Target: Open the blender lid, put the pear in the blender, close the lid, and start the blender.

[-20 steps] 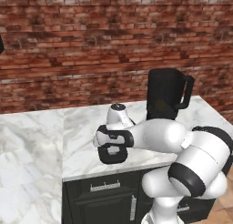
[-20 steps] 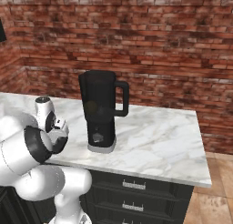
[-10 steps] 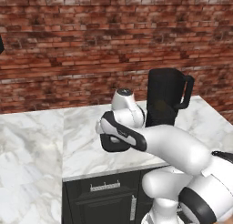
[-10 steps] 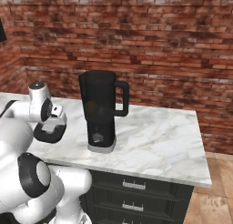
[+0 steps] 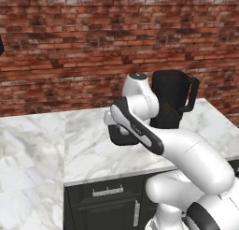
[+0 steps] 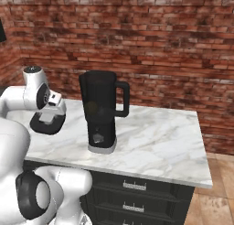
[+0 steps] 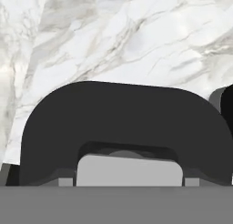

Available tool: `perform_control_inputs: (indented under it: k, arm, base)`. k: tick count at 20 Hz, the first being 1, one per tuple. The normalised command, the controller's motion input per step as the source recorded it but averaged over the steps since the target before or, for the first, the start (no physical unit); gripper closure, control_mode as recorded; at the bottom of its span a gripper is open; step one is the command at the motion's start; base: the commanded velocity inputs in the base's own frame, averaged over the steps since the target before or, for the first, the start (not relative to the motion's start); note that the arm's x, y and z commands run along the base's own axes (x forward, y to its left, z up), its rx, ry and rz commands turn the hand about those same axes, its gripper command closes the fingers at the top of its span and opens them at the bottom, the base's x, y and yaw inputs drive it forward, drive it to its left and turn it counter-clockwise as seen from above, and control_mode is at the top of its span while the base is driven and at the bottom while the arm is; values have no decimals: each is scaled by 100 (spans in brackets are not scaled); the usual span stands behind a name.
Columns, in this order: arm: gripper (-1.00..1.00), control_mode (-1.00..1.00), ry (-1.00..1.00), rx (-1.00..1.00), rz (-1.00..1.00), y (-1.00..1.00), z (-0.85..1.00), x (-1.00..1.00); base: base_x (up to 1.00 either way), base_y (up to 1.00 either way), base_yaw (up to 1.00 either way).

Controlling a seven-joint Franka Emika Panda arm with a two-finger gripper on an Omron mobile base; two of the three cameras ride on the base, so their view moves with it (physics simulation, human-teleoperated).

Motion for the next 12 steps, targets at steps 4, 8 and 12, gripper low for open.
perform_control_inputs:
  k: [4, 8, 12]
  arm:
    - [100, -100, -6, 0, 0, -23, 59, -35]
    - [100, -100, -1, 0, 0, -25, 82, -11]
    - [100, -100, 0, 0, 0, -35, 91, 0]
  base:
    - [0, 0, 0]
    - [0, 0, 0]
    - [0, 0, 0]
